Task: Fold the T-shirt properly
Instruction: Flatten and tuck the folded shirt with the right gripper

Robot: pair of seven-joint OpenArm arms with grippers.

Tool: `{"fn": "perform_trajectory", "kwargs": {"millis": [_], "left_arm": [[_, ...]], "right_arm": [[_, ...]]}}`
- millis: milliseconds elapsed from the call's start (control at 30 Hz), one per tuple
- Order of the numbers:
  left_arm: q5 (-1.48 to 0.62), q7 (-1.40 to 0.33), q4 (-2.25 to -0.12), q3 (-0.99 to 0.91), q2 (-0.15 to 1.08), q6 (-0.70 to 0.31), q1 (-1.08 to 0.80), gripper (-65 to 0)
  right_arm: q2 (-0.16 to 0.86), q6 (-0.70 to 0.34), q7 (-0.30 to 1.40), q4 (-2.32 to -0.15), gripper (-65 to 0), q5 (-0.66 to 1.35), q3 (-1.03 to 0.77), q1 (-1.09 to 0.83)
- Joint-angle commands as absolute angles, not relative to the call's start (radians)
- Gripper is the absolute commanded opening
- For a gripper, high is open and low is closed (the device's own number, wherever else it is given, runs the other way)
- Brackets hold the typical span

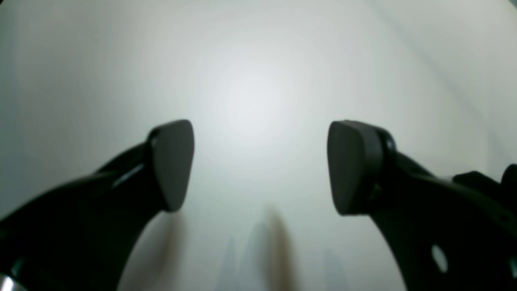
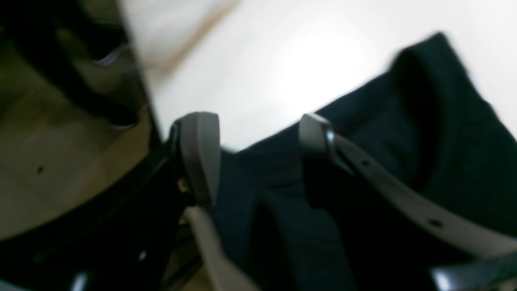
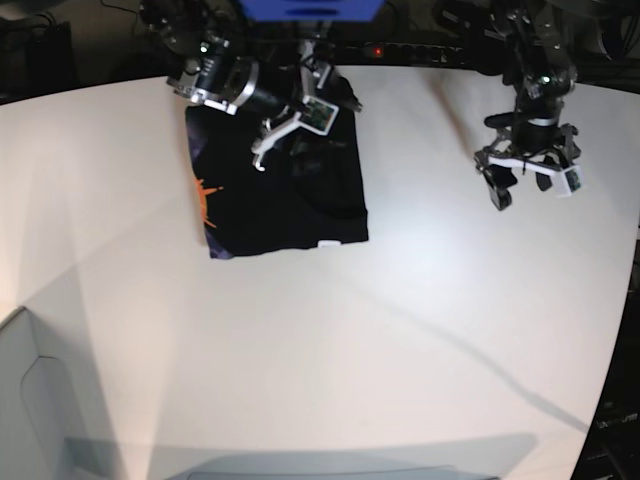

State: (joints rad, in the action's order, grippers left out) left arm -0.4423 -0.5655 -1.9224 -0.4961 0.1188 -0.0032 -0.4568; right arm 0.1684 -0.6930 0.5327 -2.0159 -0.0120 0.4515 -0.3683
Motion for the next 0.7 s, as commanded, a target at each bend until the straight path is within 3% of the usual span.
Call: {"fn": "perform_trajectory", "kwargs": {"millis": [0, 300, 533, 667], "left_arm": [[-0.443, -0.541, -1.943, -0.503, 0.127, -0.005, -0.456, -15.4], [-0.441, -0.541, -1.942, -0.503, 0.127, -0.005, -0.456, -15.4], [-0.441, -0.541, -1.942, -0.495, 0.127, -0.005, -0.456, -15.4], [-0.443, -0.541, -1.943, -0.495, 0.125, -0.005, -0.456, -15.4]], "right_arm": [[0.139, -0.698, 0.498, -2.032, -33.3, 0.005, 0.437, -0.363], [0.004, -0.698, 0.507, -1.888, -33.9, 0.002, 0.222, -0.285], [-0.012, -0.698, 0.499, -1.712, -48.0, 0.005, 0.225, -0.271], [-0.027, -0.698, 0.498, -1.633, -51.0, 0.005, 0.262, -0.26]]}}
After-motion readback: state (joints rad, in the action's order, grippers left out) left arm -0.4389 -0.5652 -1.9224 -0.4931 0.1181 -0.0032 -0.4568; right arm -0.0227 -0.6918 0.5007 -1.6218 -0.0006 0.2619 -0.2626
